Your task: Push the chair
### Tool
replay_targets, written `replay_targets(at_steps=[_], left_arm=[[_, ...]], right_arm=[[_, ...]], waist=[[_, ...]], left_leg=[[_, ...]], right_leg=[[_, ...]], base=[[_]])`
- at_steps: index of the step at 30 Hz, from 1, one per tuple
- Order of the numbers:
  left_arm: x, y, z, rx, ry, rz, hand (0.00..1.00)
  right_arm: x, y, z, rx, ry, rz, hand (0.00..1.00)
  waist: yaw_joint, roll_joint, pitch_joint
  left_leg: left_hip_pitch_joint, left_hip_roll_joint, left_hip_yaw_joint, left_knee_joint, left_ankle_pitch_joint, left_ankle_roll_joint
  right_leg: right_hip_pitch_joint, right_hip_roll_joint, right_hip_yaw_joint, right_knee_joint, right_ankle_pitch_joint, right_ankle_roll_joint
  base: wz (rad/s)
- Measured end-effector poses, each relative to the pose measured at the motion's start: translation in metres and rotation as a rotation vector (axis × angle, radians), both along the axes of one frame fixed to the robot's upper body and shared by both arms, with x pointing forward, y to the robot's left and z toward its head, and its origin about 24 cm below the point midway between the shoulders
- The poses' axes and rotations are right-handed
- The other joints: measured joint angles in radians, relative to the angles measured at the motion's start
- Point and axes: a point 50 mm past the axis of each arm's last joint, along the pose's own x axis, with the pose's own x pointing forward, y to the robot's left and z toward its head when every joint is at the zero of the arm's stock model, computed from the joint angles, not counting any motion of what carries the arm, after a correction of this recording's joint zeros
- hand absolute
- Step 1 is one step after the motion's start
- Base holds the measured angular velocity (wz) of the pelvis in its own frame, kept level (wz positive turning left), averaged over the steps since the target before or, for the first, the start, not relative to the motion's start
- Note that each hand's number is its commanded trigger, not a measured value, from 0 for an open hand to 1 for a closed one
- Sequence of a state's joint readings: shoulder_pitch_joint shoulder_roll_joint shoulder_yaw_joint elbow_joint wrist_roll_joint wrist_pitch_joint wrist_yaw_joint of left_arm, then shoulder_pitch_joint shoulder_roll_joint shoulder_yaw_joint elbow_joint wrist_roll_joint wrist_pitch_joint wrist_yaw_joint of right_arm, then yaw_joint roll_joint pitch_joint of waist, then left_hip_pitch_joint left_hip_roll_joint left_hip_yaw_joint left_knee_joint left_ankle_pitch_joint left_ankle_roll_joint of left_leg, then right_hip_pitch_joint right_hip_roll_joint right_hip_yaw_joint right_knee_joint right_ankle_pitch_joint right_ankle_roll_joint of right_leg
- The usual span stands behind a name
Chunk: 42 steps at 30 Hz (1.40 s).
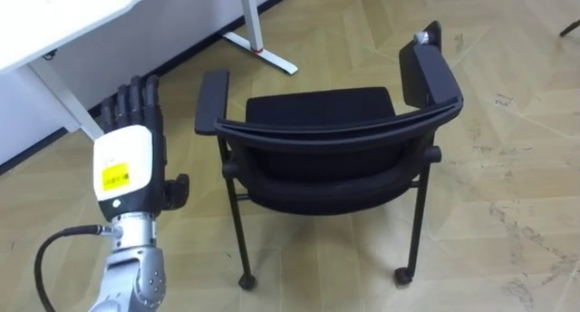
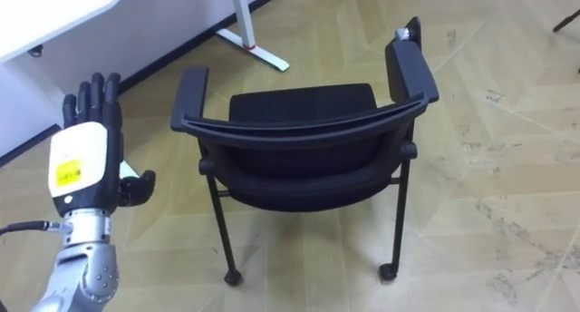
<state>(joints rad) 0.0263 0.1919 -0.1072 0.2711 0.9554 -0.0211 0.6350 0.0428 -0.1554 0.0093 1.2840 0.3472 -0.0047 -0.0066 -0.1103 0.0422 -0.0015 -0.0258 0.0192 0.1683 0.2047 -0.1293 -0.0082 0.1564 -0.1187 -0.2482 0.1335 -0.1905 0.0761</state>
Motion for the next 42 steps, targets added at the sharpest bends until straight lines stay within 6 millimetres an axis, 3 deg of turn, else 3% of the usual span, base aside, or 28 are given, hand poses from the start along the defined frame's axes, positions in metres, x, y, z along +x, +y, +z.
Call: replay_targets(at_steps=[6, 19, 24, 33, 37, 42], left_arm=[[0.007, -0.011, 0.008, 0.006, -0.016, -0.054, 0.0], [0.006, -0.029, 0.004, 0.116, 0.046, -0.149, 0.0], [0.005, -0.038, 0.0, 0.117, 0.074, -0.192, 0.0], [0.012, -0.042, 0.004, 0.14, 0.098, -0.232, 0.0], [0.018, -0.044, 0.009, 0.152, 0.092, -0.246, 0.0], [0.019, -0.044, 0.01, 0.154, 0.09, -0.247, 0.0]], right_arm=[[0.001, -0.001, 0.0, -0.004, 0.001, 0.009, 0.0], [0.007, -0.002, 0.002, -0.016, -0.005, 0.055, 0.0], [0.008, -0.002, 0.002, -0.023, -0.008, 0.058, 0.0], [0.01, -0.002, 0.002, -0.025, -0.013, 0.063, 0.0], [0.011, -0.006, 0.003, -0.031, -0.023, 0.064, 0.0], [0.01, -0.009, 0.004, -0.039, -0.021, 0.064, 0.0]], waist=[[-0.002, 0.004, 0.0001], [-0.008, 0.013, 0.0032], [-0.008, 0.02, -0.0002], [-0.027, 0.025, 0.0002], [-0.029, 0.04, 0.0077], [-0.036, 0.047, 0.0067]], left_leg=[[0.0, 0.0, 0.0, 0.001, 0.0, 0.0], [0.001, 0.002, 0.008, 0.0, 0.0, 0.0], [0.0, 0.004, 0.022, -0.002, 0.0, 0.0], [-0.002, 0.004, 0.021, -0.001, 0.0, 0.0], [0.001, 0.004, 0.023, -0.002, 0.0, 0.0], [0.002, 0.004, 0.023, -0.002, 0.0, 0.0]], right_leg=[[0.001, 0.0, 0.001, 0.0, 0.0, 0.0], [-0.003, 0.0, 0.006, 0.0, 0.0, 0.0], [-0.013, 0.0, 0.025, 0.001, 0.0, 0.0], [-0.017, 0.0, 0.023, 0.001, 0.001, -0.001], [-0.017, -0.001, 0.027, 0.001, 0.001, -0.001], [-0.017, -0.001, 0.031, 0.001, 0.001, -0.001]], base=[[0.0], [0.0], [-0.08], [-0.01], [-0.02], [0.0]])
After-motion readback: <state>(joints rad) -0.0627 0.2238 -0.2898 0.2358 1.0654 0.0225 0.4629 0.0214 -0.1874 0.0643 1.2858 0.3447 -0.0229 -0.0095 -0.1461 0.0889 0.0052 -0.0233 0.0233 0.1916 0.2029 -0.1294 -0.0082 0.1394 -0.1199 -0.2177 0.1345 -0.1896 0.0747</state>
